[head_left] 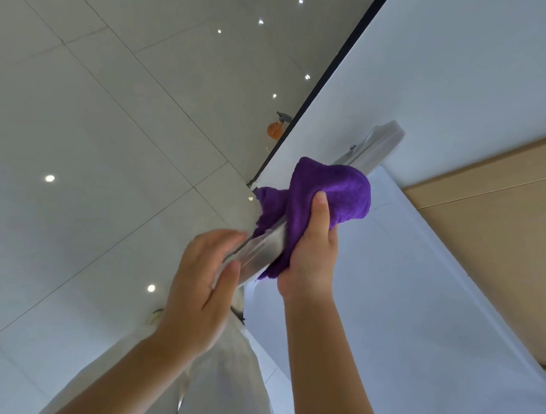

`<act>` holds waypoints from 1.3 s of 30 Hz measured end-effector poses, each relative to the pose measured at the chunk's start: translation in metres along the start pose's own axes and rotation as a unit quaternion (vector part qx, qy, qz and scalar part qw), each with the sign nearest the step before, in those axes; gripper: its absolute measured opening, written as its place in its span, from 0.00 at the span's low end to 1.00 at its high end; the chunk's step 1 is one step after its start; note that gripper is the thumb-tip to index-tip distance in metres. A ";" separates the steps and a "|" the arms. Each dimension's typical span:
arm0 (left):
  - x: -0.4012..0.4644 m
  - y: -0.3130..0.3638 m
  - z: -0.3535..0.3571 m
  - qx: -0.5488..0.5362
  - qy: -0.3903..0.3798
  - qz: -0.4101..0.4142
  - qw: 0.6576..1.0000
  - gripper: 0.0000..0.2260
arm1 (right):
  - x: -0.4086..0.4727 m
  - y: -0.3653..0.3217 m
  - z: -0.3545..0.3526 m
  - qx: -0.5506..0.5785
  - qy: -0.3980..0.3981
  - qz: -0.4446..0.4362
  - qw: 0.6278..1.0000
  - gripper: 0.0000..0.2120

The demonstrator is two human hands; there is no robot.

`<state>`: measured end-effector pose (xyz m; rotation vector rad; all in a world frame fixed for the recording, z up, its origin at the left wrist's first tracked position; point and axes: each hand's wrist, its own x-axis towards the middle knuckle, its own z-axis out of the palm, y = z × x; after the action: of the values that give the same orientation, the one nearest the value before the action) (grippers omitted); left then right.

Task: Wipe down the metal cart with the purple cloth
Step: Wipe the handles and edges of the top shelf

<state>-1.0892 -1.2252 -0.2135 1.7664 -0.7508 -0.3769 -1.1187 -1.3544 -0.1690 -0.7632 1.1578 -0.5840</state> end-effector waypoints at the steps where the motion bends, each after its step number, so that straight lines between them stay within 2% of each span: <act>1: -0.013 -0.008 -0.004 0.012 -0.026 -0.024 0.999 0.16 | 0.001 0.000 0.000 0.008 0.004 0.002 1.000 0.12; 3: -0.029 -0.017 -0.007 -0.009 -0.051 -0.053 0.997 0.19 | -0.001 0.001 0.001 0.014 0.013 0.003 1.000 0.11; 9: -0.027 -0.026 -0.006 -0.094 -0.053 -0.108 0.988 0.16 | -0.008 0.005 0.005 -0.011 0.045 -0.033 0.998 0.07; 11: -0.026 -0.022 -0.007 -0.121 -0.056 -0.135 0.982 0.14 | -0.013 0.017 0.007 -0.047 0.060 -0.065 0.995 0.11; 14: -0.021 -0.017 -0.007 -0.131 -0.055 -0.161 0.977 0.14 | -0.023 0.040 0.007 -0.110 0.062 -0.118 0.985 0.22; 17: -0.021 -0.020 -0.007 -0.119 -0.051 -0.198 0.972 0.18 | -0.030 0.052 0.005 -0.130 0.047 -0.164 0.977 0.16; 21: -0.015 -0.025 -0.011 -0.163 -0.050 -0.300 0.938 0.29 | -0.035 0.066 0.000 -0.158 0.019 -0.210 0.965 0.12; 23: -0.014 -0.032 -0.013 -0.124 -0.066 -0.299 0.944 0.30 | -0.037 0.075 -0.001 -0.171 0.002 -0.225 0.959 0.11; 25: -0.016 -0.036 -0.014 -0.051 -0.090 -0.255 0.961 0.32 | -0.037 0.082 -0.002 -0.186 -0.004 -0.229 0.955 0.14; 27: -0.017 -0.040 -0.018 -0.060 -0.089 -0.256 0.961 0.24 | -0.036 0.089 -0.006 -0.204 -0.004 -0.233 0.951 0.20; 30: -0.022 -0.040 -0.028 -0.151 -0.112 -0.286 0.940 0.11 | -0.035 0.103 -0.017 -0.287 -0.030 -0.232 0.929 0.34; 32: -0.031 -0.042 -0.034 -0.115 -0.136 -0.280 0.943 0.09 | -0.033 0.111 -0.022 -0.358 -0.042 -0.238 0.902 0.42; 34: -0.045 -0.049 -0.032 -0.065 -0.131 -0.284 0.948 0.10 | -0.029 0.116 -0.027 -0.411 -0.047 -0.251 0.875 0.43; 36: -0.057 -0.059 -0.028 -0.028 -0.126 -0.306 0.943 0.13 | -0.024 0.119 -0.030 -0.444 -0.048 -0.266 0.854 0.37; 39: -0.067 -0.063 -0.021 -0.009 -0.144 -0.320 0.936 0.17 | -0.021 0.119 -0.031 -0.471 -0.042 -0.357 0.805 0.35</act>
<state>-1.1076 -1.1550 -0.2733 1.9321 -0.3420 -1.0936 -1.1518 -1.2723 -0.2567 -2.1277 1.0198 -0.5496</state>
